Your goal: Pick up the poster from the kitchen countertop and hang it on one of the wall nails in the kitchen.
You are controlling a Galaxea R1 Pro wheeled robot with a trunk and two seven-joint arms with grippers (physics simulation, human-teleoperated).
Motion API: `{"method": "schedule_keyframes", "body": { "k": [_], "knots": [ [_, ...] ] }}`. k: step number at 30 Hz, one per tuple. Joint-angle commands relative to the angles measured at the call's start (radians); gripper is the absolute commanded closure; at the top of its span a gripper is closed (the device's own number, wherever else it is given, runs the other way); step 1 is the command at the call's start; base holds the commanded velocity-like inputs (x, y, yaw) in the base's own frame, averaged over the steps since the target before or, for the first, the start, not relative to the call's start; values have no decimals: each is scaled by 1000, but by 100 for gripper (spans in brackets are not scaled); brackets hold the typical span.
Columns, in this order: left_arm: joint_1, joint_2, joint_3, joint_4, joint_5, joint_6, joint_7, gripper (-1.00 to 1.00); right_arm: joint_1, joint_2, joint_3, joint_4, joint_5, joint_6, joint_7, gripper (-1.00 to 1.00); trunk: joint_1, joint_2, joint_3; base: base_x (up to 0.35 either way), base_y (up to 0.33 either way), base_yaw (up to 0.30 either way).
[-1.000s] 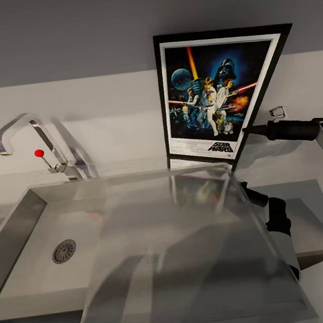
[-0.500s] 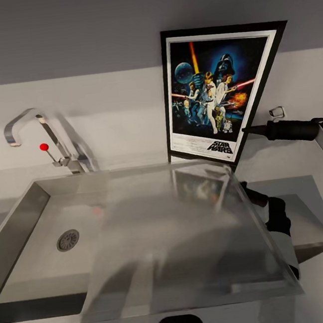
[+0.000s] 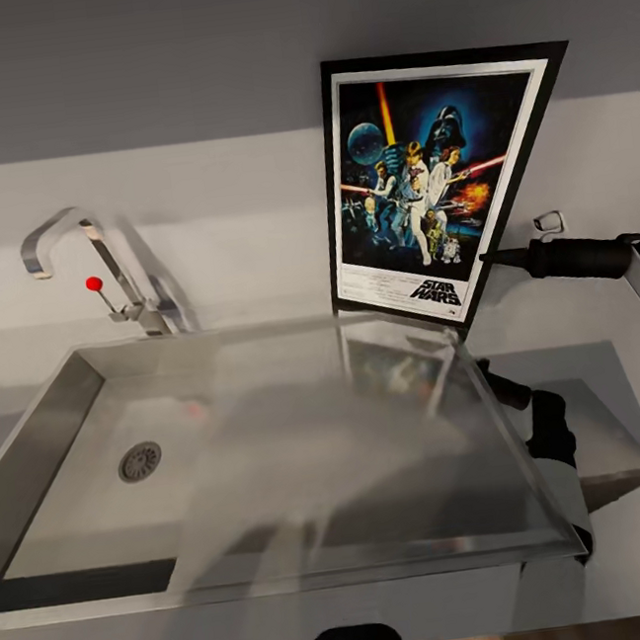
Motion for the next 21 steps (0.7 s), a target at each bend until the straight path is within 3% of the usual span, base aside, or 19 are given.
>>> {"method": "schedule_keyframes", "body": {
  "k": [1,7,21],
  "knots": [
    [0,0,4,0,-3,-3,-5,-100,-1,0,-3,0,2,12,5,100,0,0,-1,-178,27,0],
    [0,1,4,0,-2,-3,-5,-100,-1,0,-2,0,2,12,5,100,0,0,-1,-232,42,0],
    [0,1,5,0,-2,-3,-5,-100,-1,0,-2,0,1,10,6,100,0,0,-1,-119,34,0]
  ]
}}
